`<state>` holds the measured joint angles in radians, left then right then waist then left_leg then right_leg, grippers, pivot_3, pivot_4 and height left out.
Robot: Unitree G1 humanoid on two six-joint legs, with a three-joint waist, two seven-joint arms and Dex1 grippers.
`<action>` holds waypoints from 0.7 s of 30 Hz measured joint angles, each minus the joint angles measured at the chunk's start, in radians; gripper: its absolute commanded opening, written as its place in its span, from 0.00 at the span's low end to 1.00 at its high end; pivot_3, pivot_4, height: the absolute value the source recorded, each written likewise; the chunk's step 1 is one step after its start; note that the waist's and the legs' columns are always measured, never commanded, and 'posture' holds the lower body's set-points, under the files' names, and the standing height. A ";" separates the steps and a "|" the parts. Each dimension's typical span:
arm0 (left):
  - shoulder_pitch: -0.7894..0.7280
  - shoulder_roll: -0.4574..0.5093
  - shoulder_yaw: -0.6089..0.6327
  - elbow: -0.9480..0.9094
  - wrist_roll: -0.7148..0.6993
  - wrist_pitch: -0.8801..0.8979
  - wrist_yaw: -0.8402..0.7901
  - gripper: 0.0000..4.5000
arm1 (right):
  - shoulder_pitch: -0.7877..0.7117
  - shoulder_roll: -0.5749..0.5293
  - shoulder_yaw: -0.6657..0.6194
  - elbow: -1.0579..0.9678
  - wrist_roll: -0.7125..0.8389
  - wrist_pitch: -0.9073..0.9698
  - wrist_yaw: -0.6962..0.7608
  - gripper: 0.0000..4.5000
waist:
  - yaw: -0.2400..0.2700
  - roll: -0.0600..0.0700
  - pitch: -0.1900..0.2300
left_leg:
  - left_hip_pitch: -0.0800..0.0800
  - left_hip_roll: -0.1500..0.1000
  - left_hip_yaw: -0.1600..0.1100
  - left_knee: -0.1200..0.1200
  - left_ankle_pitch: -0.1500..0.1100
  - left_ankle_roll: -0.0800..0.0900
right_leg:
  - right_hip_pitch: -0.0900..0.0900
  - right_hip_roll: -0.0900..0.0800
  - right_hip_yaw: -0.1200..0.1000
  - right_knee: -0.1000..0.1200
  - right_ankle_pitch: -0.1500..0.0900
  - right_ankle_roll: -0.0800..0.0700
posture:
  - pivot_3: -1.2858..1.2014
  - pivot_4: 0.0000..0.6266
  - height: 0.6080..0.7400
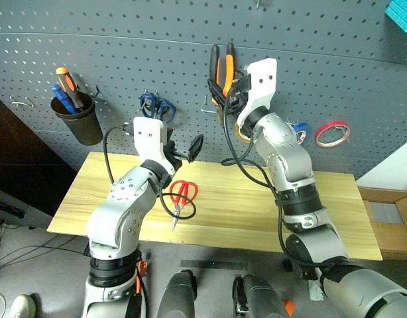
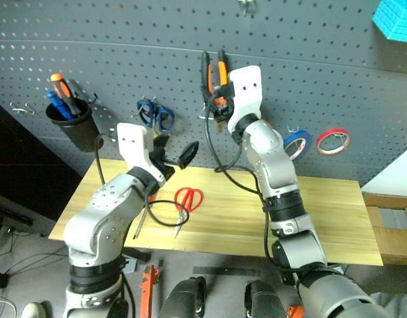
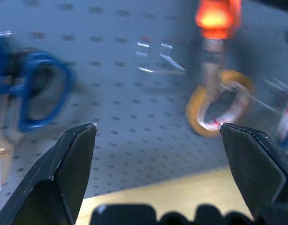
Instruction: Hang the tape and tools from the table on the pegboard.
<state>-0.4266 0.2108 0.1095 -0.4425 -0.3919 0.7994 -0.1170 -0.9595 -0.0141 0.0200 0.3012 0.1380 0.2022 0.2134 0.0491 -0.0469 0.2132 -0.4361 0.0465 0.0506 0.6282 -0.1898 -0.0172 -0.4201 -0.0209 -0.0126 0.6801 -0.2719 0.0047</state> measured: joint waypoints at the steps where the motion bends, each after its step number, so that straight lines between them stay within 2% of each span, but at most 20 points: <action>1: -0.001 0.001 -0.002 0.013 0.005 -0.001 0.000 1.00 | -0.010 0.001 0.000 0.036 -0.003 -0.032 -0.001 0.61 | 0.000 0.000 0.000 | 0.000 0.000 0.000 -0.001 0.000 0.000 | 0.000 0.000 0.000 0.000 0.000 0.000 | 0.61 0.23 1.00; 9: -0.030 -0.006 -0.035 0.063 0.037 -0.047 -0.007 1.00 | -0.111 0.026 -0.003 0.248 -0.020 -0.218 -0.039 0.61 | 0.001 0.000 0.000 | 0.002 0.002 -0.002 -0.001 0.005 0.002 | 0.000 0.001 -0.002 0.002 0.005 -0.006 | 0.61 0.25 1.00; 13: -0.012 -0.009 -0.043 0.062 0.039 -0.049 -0.018 1.00 | -0.160 0.028 -0.020 0.270 -0.026 -0.277 -0.062 0.61 | 0.004 0.000 0.000 | 0.002 0.002 -0.002 0.000 0.006 0.003 | 0.001 0.001 -0.002 0.001 0.006 -0.004 | 0.60 0.24 1.00; 21: -0.002 -0.007 -0.045 0.062 0.041 -0.049 -0.030 1.00 | -0.150 0.034 -0.019 0.247 -0.039 -0.289 -0.080 0.61 | 0.005 0.000 0.000 | 0.001 0.002 -0.002 -0.001 0.006 0.003 | 0.000 0.000 -0.002 0.001 0.006 -0.004 | 0.61 0.23 1.00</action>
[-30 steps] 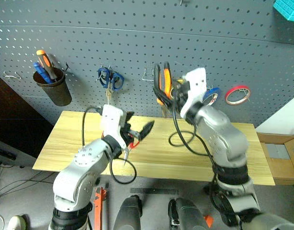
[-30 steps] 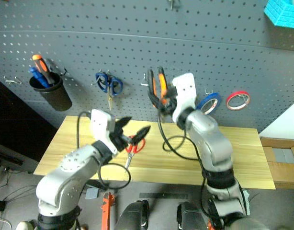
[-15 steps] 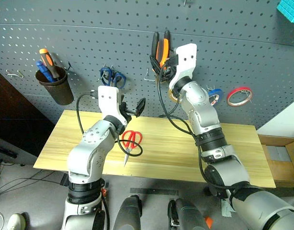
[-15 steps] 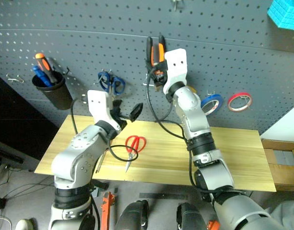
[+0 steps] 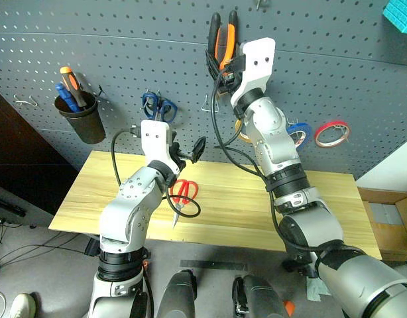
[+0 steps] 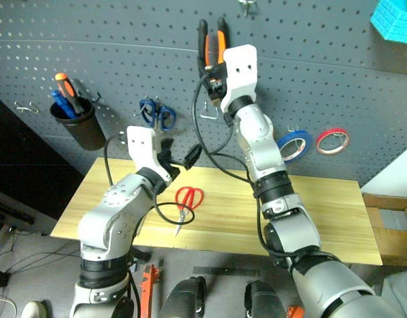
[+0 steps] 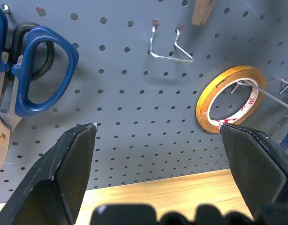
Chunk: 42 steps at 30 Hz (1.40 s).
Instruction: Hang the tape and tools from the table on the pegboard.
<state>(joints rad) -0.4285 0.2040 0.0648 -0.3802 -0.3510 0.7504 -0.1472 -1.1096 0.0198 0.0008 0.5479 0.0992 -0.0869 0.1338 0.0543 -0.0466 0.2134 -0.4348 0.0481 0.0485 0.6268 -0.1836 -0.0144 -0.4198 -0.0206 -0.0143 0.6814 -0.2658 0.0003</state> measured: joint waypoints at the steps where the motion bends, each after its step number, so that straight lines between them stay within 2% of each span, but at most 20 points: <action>1: 0.000 0.001 0.000 0.000 0.000 0.000 -0.001 1.00 | 0.000 0.004 0.000 0.000 -0.001 -0.004 -0.007 0.61 | 0.000 0.000 0.000 | 0.000 0.000 0.000 0.000 0.000 0.000 | 0.000 0.000 0.000 0.000 0.000 0.000 | 0.61 0.22 1.00; 10: 0.007 0.024 0.002 -0.013 -0.001 0.015 -0.015 1.00 | 0.009 0.042 0.003 0.026 -0.031 -0.092 -0.047 0.61 | 0.003 0.000 0.000 | 0.000 0.000 -0.001 -0.001 0.000 0.000 | 0.000 0.000 -0.001 0.000 0.000 0.000 | 0.63 0.28 1.00; 19: 0.060 0.058 0.031 -0.109 -0.007 0.112 -0.003 1.00 | 0.042 0.065 0.000 0.196 -0.050 -0.229 -0.093 0.61 | 0.006 0.001 0.003 | 0.000 0.000 -0.003 -0.002 0.000 0.000 | 0.001 0.000 -0.002 0.000 0.000 0.000 | 0.65 0.36 1.00; 30: 0.070 0.069 0.057 -0.132 -0.022 0.155 0.005 1.00 | 0.046 0.063 0.003 0.277 -0.077 -0.273 -0.089 0.61 | 0.026 0.004 0.011 | 0.000 0.000 -0.004 -0.001 0.000 0.000 | 0.001 0.000 -0.003 -0.001 0.000 0.000 | 0.64 0.34 1.00; 35: 0.070 0.064 0.052 -0.128 -0.020 0.142 0.004 1.00 | 0.096 0.043 0.032 0.242 -0.103 -0.256 -0.059 0.99 | 0.026 0.004 0.011 | 0.000 0.000 -0.004 -0.002 0.000 0.000 | 0.001 0.000 -0.003 -0.001 0.000 0.000 | 0.62 0.31 1.00; 42: 0.080 0.035 0.009 -0.111 -0.013 0.096 0.002 1.00 | 0.183 0.011 0.051 0.120 -0.125 -0.180 -0.025 1.00 | 0.025 0.004 0.011 | 0.000 0.000 -0.004 -0.002 0.000 0.000 | 0.001 -0.001 -0.003 -0.001 0.000 0.000 | 0.61 0.27 1.00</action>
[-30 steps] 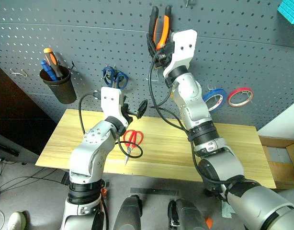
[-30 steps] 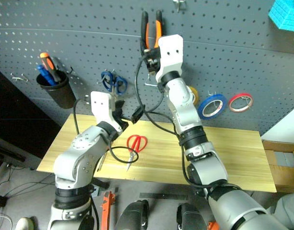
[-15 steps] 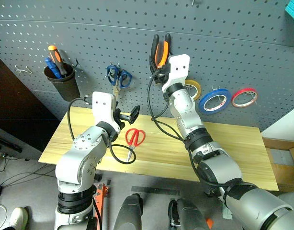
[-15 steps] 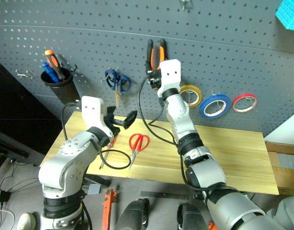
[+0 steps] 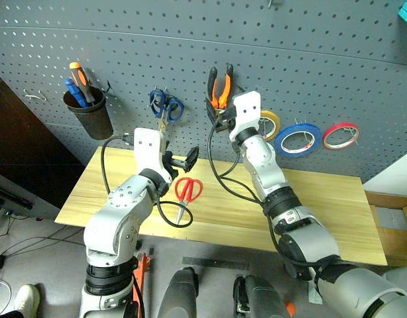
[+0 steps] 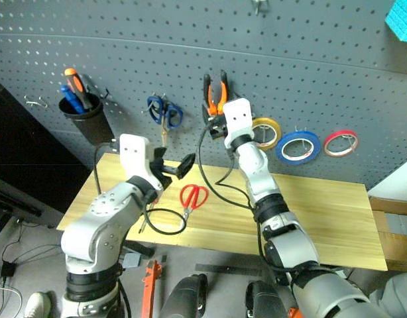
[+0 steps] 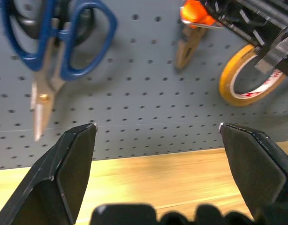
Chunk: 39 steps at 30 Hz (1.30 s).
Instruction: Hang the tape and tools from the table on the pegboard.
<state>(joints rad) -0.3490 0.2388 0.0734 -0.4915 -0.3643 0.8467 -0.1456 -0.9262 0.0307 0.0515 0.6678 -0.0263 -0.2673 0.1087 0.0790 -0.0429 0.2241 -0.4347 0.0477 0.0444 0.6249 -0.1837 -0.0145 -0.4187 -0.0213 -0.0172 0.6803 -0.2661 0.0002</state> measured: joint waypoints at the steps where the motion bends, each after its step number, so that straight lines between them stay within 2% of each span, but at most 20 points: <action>1: 0.005 -0.002 -0.008 0.003 0.003 -0.007 -0.001 1.00 | 0.026 -0.009 0.008 -0.050 -0.002 0.027 0.006 1.00 | 0.000 0.000 -0.001 | 0.000 0.000 0.000 0.000 0.000 0.000 | 0.000 0.000 0.000 0.000 0.000 0.000 | 0.61 0.26 1.00; 5: 0.047 -0.001 -0.034 0.025 0.033 -0.027 0.002 1.00 | 0.184 -0.073 0.025 -0.350 0.023 0.219 0.096 1.00 | 0.000 0.000 -0.001 | -0.001 0.000 -0.001 0.000 0.000 0.000 | 0.000 0.000 0.000 -0.001 0.000 0.000 | 0.60 0.33 1.00; 11: 0.173 0.044 -0.087 0.093 0.142 -0.072 0.023 1.00 | 0.475 -0.263 0.090 -0.904 0.157 0.608 0.305 1.00 | -0.009 0.002 0.001 | 0.000 0.001 0.000 -0.002 -0.001 0.000 | -0.001 -0.001 0.000 -0.001 -0.002 -0.001 | 0.57 0.37 1.00; 15: 0.205 0.066 -0.134 0.195 0.213 -0.096 0.027 1.00 | 0.629 -0.389 0.152 -1.082 0.216 0.742 0.422 1.00 | -0.014 0.005 0.004 | 0.001 0.001 0.000 -0.001 -0.001 0.000 | 0.000 0.000 0.000 -0.001 -0.005 0.002 | 0.57 0.38 1.00; 17: 0.205 0.083 -0.153 0.273 0.260 -0.108 0.033 1.00 | 0.741 -0.490 0.185 -1.116 0.213 0.738 0.494 1.00 | -0.014 0.005 0.004 | 0.001 0.000 0.000 -0.001 -0.001 0.000 | 0.000 0.000 0.000 -0.002 -0.006 0.001 | 0.56 0.38 1.00; 20: 0.188 0.079 -0.149 0.393 0.298 -0.108 0.049 1.00 | 0.821 -0.571 0.225 -1.113 0.206 0.696 0.590 1.00 | -0.022 0.006 0.012 | 0.001 0.000 0.000 0.000 -0.001 0.000 | 0.000 -0.001 0.000 -0.002 -0.005 0.002 | 0.56 0.42 1.00; 26: 0.135 0.036 -0.166 0.527 0.315 -0.114 0.037 1.00 | 0.803 -0.586 0.286 -1.081 0.220 0.641 0.717 1.00 | -0.031 0.002 0.027 | 0.001 0.001 0.000 0.000 -0.001 0.000 | 0.000 0.000 0.000 -0.002 -0.005 0.002 | 0.55 0.45 1.00; 34: 0.103 0.050 -0.194 0.582 0.323 -0.107 -0.035 1.00 | 0.745 -0.557 0.308 -1.012 0.167 0.582 0.727 1.00 | -0.030 0.001 0.033 | 0.000 0.000 0.000 -0.001 -0.001 0.000 | 0.000 0.000 0.000 -0.003 -0.006 0.003 | 0.55 0.46 1.00; 35: 0.103 0.053 -0.194 0.580 0.323 -0.100 -0.044 1.00 | 0.745 -0.553 0.308 -1.012 0.167 0.582 0.727 1.00 | -0.030 0.001 0.034 | 0.000 0.000 0.000 -0.001 -0.001 0.000 | 0.000 0.000 0.000 -0.003 -0.006 0.003 | 0.55 0.49 1.00; 38: 0.104 0.056 -0.193 0.571 0.323 -0.085 -0.061 0.88 | 0.735 -0.535 0.308 -1.009 0.165 0.582 0.727 1.00 | -0.031 0.003 0.039 | 0.001 0.001 0.000 -0.001 -0.001 0.000 | 0.000 0.000 0.000 -0.003 -0.006 0.004 | 0.55 0.50 1.00; 39: 0.105 0.056 -0.194 0.568 0.323 -0.083 -0.063 0.82 | 0.732 -0.529 0.309 -1.007 0.165 0.582 0.726 1.00 | -0.031 0.003 0.040 | 0.001 0.001 0.000 -0.001 -0.001 0.000 | 0.000 0.000 0.000 -0.002 -0.006 0.004 | 0.55 0.50 1.00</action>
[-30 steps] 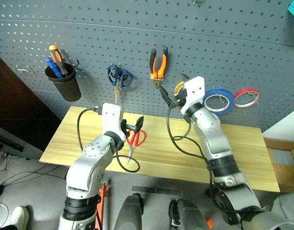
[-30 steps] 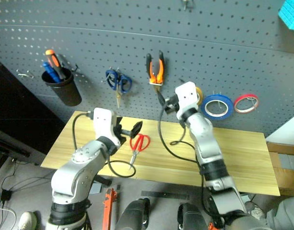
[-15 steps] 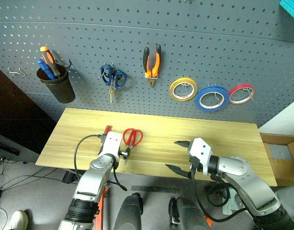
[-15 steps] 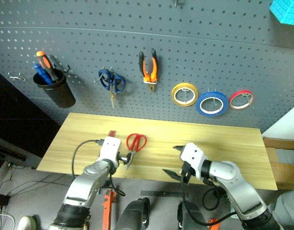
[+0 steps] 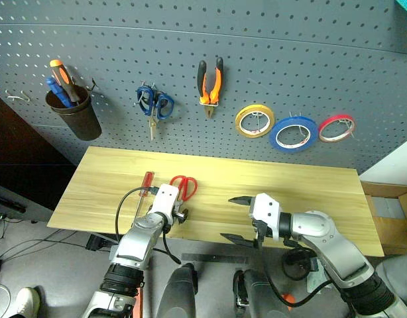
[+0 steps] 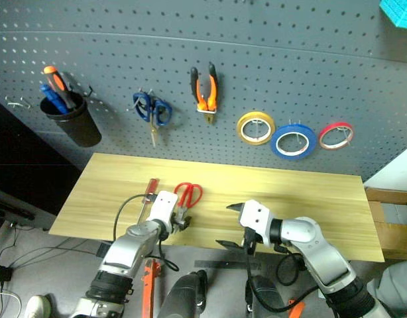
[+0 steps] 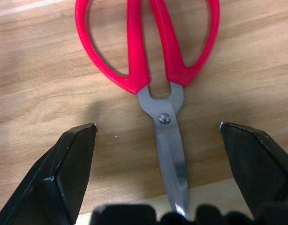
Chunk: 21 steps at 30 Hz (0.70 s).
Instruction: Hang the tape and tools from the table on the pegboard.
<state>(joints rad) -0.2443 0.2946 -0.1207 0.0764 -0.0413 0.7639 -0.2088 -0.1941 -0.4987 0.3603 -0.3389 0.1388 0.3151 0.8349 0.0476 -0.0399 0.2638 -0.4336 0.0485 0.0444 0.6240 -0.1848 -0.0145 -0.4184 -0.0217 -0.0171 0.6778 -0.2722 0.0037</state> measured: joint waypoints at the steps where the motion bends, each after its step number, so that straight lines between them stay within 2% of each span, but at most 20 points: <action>1: 0.003 0.000 0.000 -0.007 0.000 0.006 -0.001 0.75 | -0.007 0.008 0.000 0.007 0.000 0.000 -0.001 1.00 | 0.000 0.000 0.001 | 0.000 0.000 0.000 0.000 0.000 0.000 | 0.000 0.000 0.000 0.000 0.000 0.000 | 0.55 0.50 1.00; 10: 0.020 0.009 0.002 -0.035 0.007 0.018 0.000 0.08 | -0.018 0.015 0.000 0.033 -0.005 -0.006 -0.008 1.00 | 0.000 0.001 0.005 | 0.000 0.000 0.000 -0.001 0.000 0.000 | 0.000 0.000 0.000 0.000 0.000 0.000 | 0.55 0.46 1.00; 21: 0.073 -0.008 0.016 -0.078 0.019 -0.030 0.014 0.07 | -0.007 0.043 -0.009 0.034 -0.015 -0.037 -0.032 1.00 | 0.000 0.001 0.005 | -0.001 0.000 0.000 -0.001 0.000 0.000 | -0.001 0.000 0.000 -0.002 0.000 0.000 | 0.55 0.37 1.00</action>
<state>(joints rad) -0.1714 0.2861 -0.1043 -0.0018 -0.0227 0.7341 -0.1951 -0.2013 -0.4558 0.3513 -0.3053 0.1242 0.2781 0.8031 0.0477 -0.0390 0.2685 -0.4348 0.0484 0.0444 0.6230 -0.1851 -0.0150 -0.4190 -0.0219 -0.0174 0.6760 -0.2723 0.0037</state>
